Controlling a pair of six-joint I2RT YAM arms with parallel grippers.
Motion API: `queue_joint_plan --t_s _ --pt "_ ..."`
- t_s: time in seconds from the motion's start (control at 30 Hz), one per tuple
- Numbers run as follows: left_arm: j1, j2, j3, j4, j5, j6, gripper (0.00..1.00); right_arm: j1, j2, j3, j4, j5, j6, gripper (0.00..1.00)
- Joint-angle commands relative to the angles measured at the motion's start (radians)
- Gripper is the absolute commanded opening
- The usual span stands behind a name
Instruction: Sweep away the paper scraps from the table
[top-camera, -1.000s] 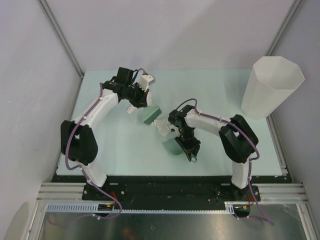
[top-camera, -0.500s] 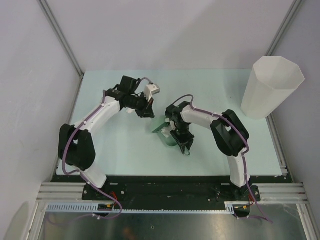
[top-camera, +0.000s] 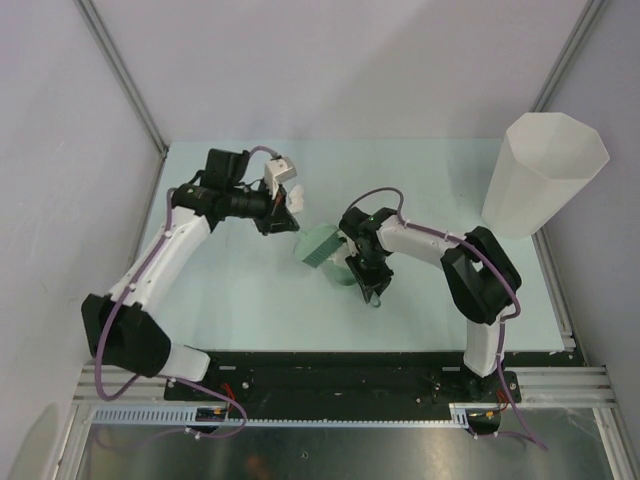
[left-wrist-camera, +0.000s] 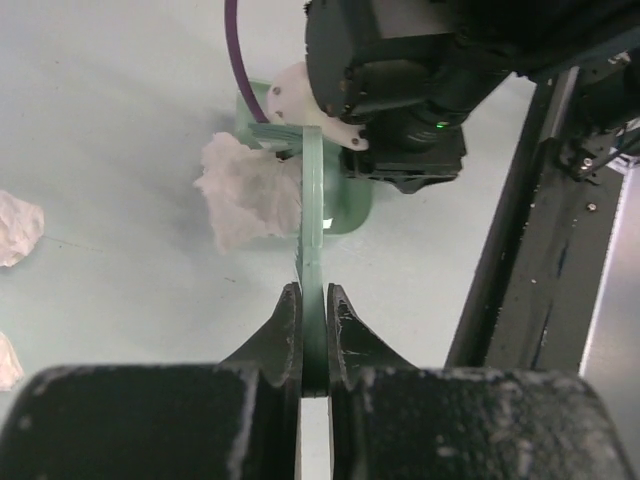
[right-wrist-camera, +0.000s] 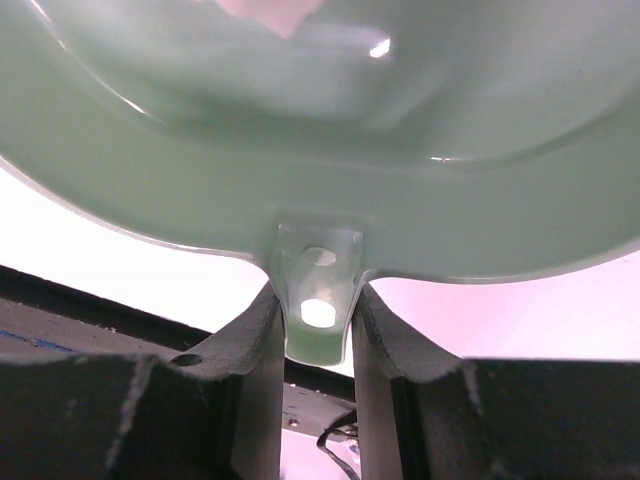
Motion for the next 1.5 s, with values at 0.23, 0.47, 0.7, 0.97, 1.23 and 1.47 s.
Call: queue_joint_plan --t_s 0.23,0.47,0.7,0.97,1.23,1.47 --pt "0.099 -0.126 0.133 -0.082 0.117 -0.063 0.00 0.004 -0.107 -0.063 0.096 0.065 0.014 0.00" --pt "0.165 -0.149 0.161 -0.097 0.091 -0.069 0.00 -0.002 -0.192 -0.062 0.064 0.066 0.009 0.00" --pt "0.193 -0.120 0.176 -0.097 -0.154 -0.095 0.00 -0.057 -0.333 -0.057 -0.050 0.025 0.017 0.00" --pt "0.202 -0.074 0.127 -0.097 -0.231 -0.114 0.00 -0.259 -0.402 0.200 -0.310 0.115 -0.015 0.00" --pt "0.200 -0.063 0.105 -0.097 -0.230 -0.115 0.00 -0.528 -0.258 0.696 -0.477 0.218 -0.100 0.00" --pt "0.200 -0.054 0.086 -0.098 -0.271 -0.114 0.00 -0.810 -0.160 1.018 -0.427 0.330 -0.137 0.00"
